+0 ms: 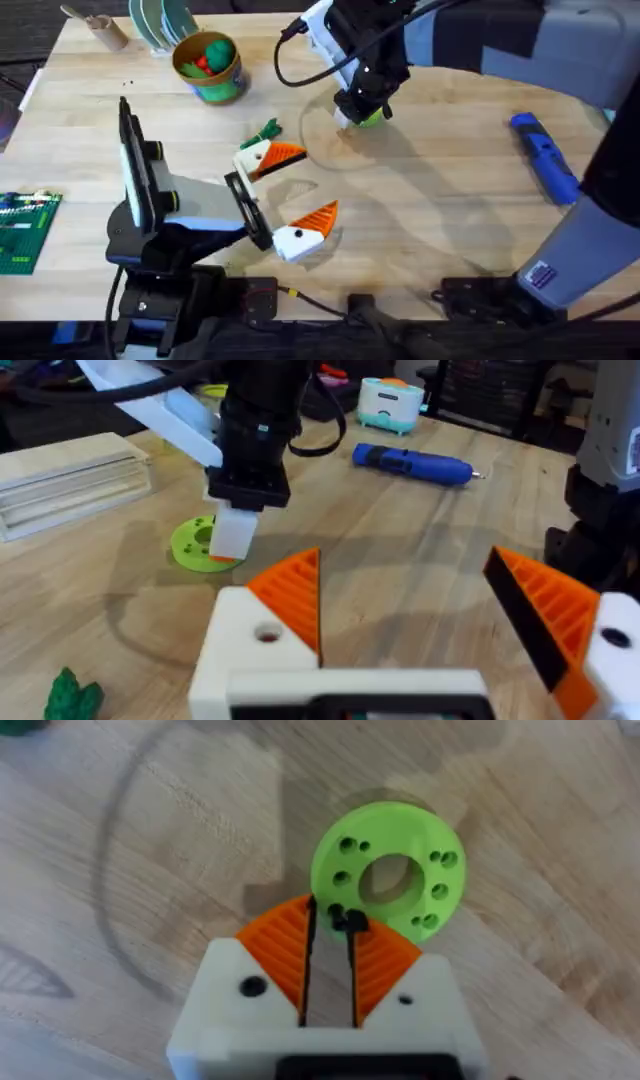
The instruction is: Pick up the gripper from the table and insert it into the empty holder that is missing its gripper. Then pick up a screw, insert it into the mounting hole, and use the screwdriver to tighten it. Finally, clean up the table by picking up the vegetable and placing it into the bucket.
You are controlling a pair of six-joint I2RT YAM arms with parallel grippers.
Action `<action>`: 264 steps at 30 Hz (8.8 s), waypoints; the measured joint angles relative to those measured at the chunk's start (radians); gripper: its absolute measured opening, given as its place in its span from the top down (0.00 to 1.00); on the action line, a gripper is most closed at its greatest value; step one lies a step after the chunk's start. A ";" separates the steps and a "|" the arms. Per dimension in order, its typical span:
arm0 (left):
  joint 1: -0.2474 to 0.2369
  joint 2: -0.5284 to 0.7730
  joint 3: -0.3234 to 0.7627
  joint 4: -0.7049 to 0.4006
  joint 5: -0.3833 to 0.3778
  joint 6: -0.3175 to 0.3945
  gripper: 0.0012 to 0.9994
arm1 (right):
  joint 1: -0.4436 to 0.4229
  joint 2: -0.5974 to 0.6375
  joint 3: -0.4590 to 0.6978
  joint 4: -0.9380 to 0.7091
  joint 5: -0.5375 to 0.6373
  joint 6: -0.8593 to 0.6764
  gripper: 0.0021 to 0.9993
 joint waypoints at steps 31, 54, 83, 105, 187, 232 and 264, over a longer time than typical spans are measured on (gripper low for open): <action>0.000 0.000 0.000 0.000 0.000 0.000 0.01 | 0.000 0.000 0.000 -0.007 0.000 0.001 0.84; 0.000 0.000 0.000 0.000 0.000 0.000 0.01 | 0.000 0.008 0.006 0.001 0.004 0.000 0.99; 0.000 0.000 0.000 0.000 0.000 0.000 0.01 | -0.019 -0.262 0.081 -0.127 0.003 -0.040 0.99; 0.000 0.000 0.000 0.000 0.000 0.000 0.01 | 0.328 -0.174 0.541 -0.546 -0.091 -0.120 0.99; 0.000 0.000 -0.001 -0.001 0.003 -0.005 0.01 | 0.447 -0.020 0.604 -0.546 -0.192 -0.104 0.99; 0.000 0.000 -0.001 0.000 0.003 -0.005 0.01 | 0.443 -0.006 0.614 -0.556 -0.188 -0.104 0.99; 0.000 0.000 -0.001 -0.001 0.003 -0.016 0.01 | 0.436 -0.003 0.614 -0.556 -0.183 -0.098 0.99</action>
